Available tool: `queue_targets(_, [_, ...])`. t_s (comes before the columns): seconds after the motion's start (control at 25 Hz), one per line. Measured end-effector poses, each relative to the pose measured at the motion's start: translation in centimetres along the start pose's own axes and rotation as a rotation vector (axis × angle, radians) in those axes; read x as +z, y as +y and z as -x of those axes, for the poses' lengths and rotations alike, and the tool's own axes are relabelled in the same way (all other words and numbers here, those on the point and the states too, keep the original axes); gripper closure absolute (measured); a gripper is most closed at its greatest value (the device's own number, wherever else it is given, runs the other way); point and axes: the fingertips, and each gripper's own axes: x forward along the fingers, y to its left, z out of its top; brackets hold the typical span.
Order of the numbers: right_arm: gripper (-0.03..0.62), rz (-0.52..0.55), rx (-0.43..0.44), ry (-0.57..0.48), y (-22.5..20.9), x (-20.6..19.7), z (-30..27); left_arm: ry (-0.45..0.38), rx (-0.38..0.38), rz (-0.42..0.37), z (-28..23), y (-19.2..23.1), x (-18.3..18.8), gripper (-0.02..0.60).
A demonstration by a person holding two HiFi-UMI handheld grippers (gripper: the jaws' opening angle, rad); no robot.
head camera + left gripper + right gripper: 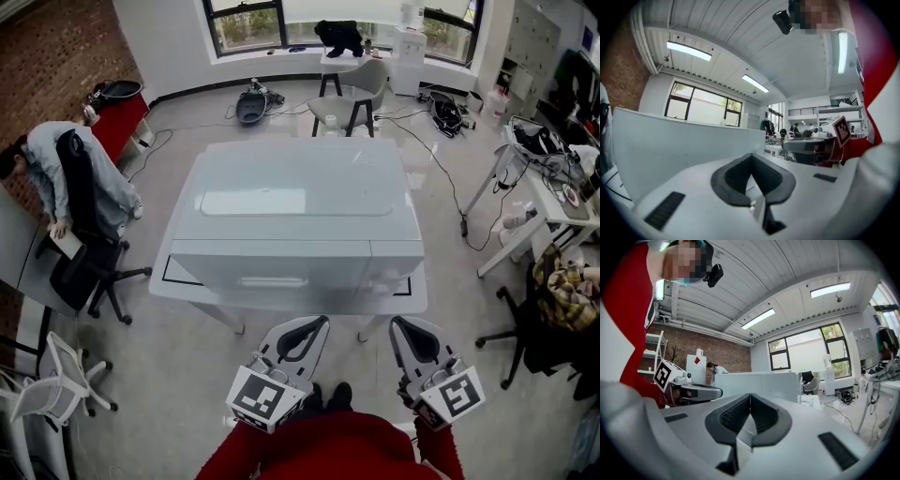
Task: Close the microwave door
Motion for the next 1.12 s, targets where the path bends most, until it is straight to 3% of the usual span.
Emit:
queue_targets(0.24, [0.582, -0.021, 0.019, -0.004, 0.8, -0.2, -0.1, 0.022, 0.035, 0.025, 0.5, 0.9, -0.8, 0.574])
queue_targets(1.12, [0.582, 0.014, -0.013, 0.074, 0.5, -2.4, -0.6, 0.034, 0.029, 0.105, -0.4, 1.3, -2.1, 0.574])
